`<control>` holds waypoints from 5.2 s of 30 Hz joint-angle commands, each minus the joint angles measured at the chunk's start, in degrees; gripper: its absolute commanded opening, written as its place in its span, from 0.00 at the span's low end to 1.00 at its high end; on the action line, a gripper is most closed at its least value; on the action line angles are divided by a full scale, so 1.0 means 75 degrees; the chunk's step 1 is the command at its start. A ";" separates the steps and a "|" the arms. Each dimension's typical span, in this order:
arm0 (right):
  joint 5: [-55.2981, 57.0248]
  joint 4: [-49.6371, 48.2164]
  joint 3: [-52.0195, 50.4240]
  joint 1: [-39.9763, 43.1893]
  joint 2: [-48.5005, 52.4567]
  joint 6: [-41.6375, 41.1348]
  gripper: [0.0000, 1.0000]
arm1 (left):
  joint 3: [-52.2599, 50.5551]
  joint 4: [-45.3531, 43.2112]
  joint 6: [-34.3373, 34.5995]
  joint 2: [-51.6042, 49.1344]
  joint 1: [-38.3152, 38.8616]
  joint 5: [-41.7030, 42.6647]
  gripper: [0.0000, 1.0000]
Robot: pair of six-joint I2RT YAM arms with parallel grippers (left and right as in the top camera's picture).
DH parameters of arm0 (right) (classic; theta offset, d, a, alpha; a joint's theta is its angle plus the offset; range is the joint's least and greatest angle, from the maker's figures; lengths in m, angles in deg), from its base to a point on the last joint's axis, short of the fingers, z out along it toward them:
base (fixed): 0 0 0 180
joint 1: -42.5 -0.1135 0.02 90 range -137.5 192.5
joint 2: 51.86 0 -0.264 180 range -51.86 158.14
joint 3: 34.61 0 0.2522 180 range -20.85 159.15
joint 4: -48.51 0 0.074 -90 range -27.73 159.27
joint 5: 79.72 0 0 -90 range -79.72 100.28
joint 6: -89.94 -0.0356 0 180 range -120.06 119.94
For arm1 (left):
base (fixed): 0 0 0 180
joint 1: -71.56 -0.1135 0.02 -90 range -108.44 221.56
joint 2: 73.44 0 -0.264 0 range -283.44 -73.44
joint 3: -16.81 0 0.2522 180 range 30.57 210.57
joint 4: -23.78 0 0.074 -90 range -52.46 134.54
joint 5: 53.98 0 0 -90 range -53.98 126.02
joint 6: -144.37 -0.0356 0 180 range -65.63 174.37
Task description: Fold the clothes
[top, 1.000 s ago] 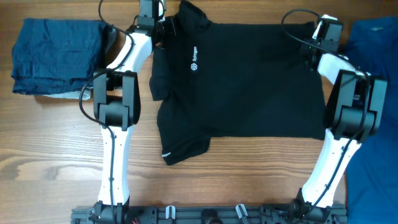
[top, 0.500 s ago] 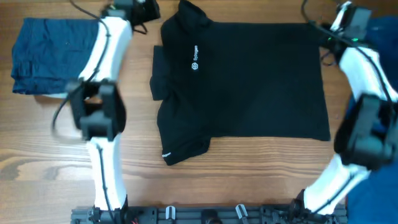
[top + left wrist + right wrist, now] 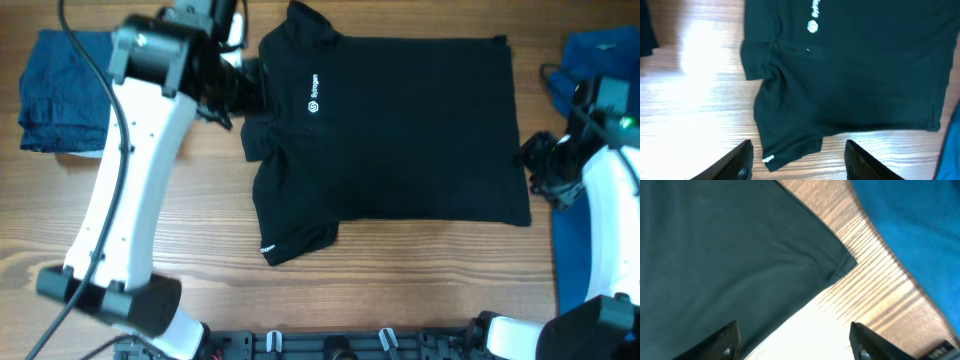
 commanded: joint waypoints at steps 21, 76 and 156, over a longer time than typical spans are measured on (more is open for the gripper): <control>-0.0842 -0.3212 -0.2725 0.2063 0.1463 0.0772 0.66 | -0.5412 -0.3273 0.0915 0.0647 -0.0903 -0.0376 0.80; -0.1052 -0.3450 -0.2824 0.1926 0.2162 0.0985 0.25 | -0.9801 -0.5278 0.1970 0.0647 0.0536 0.1580 0.72; -0.1390 -0.4115 0.1271 0.0125 0.3238 0.0172 0.04 | -0.7085 -0.9232 0.1443 0.1081 -0.0300 0.0618 0.04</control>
